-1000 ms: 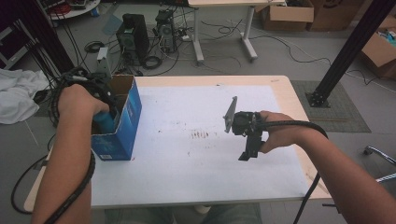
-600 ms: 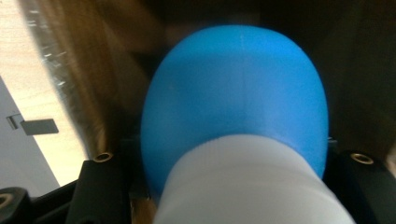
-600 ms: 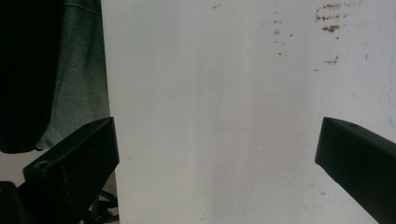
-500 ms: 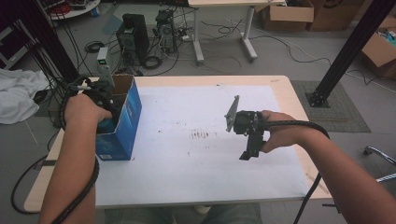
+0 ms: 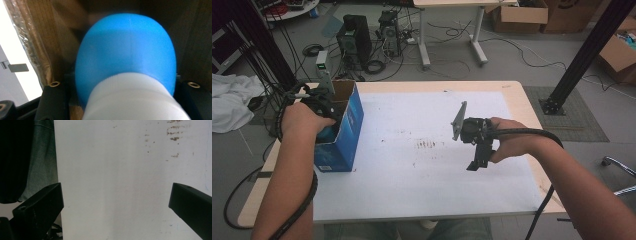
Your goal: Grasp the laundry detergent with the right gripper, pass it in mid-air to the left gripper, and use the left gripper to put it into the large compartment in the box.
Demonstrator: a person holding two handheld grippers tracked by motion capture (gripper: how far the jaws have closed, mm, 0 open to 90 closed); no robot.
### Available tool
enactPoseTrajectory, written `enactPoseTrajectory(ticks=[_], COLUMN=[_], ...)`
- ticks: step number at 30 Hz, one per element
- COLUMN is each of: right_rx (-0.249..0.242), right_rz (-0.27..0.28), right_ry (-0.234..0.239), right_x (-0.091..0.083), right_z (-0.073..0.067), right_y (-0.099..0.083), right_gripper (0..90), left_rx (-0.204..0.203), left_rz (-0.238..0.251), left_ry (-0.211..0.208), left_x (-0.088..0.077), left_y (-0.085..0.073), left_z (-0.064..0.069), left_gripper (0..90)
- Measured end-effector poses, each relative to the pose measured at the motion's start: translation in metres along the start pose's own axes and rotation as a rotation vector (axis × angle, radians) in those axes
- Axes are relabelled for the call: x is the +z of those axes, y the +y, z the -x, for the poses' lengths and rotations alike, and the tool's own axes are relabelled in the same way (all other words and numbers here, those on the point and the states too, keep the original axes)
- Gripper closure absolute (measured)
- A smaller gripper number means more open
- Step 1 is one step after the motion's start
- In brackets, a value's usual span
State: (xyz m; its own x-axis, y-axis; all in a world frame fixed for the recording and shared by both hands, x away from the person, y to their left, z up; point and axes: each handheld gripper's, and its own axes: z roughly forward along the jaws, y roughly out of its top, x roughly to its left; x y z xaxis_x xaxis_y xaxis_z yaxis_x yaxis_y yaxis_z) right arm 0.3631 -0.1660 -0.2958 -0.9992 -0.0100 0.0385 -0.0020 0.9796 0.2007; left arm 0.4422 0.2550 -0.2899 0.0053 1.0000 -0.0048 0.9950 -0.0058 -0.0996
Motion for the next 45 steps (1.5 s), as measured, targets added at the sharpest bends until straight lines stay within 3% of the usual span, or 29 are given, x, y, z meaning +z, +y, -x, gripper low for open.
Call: enactPoseTrajectory(ticks=[10,27,45], right_rx=[0.000,-0.005,-0.014], right_rz=[0.002,0.005,0.001], right_ry=[-0.001,-0.002,-0.004], right_x=[0.000,-0.001,-0.002], right_z=[-0.002,-0.004,-0.004], right_y=[-0.001,0.000,0.004], right_gripper=[0.0,0.0,0.0], left_rx=[-0.003,-0.005,0.037], left_rz=[0.022,0.050,0.105], left_ry=[-0.024,0.002,0.044], left_x=[-0.003,-0.019,-0.070], left_y=[-0.002,-0.007,-0.015], left_z=[0.000,0.006,0.012], left_gripper=[33.0,27.8,19.0])
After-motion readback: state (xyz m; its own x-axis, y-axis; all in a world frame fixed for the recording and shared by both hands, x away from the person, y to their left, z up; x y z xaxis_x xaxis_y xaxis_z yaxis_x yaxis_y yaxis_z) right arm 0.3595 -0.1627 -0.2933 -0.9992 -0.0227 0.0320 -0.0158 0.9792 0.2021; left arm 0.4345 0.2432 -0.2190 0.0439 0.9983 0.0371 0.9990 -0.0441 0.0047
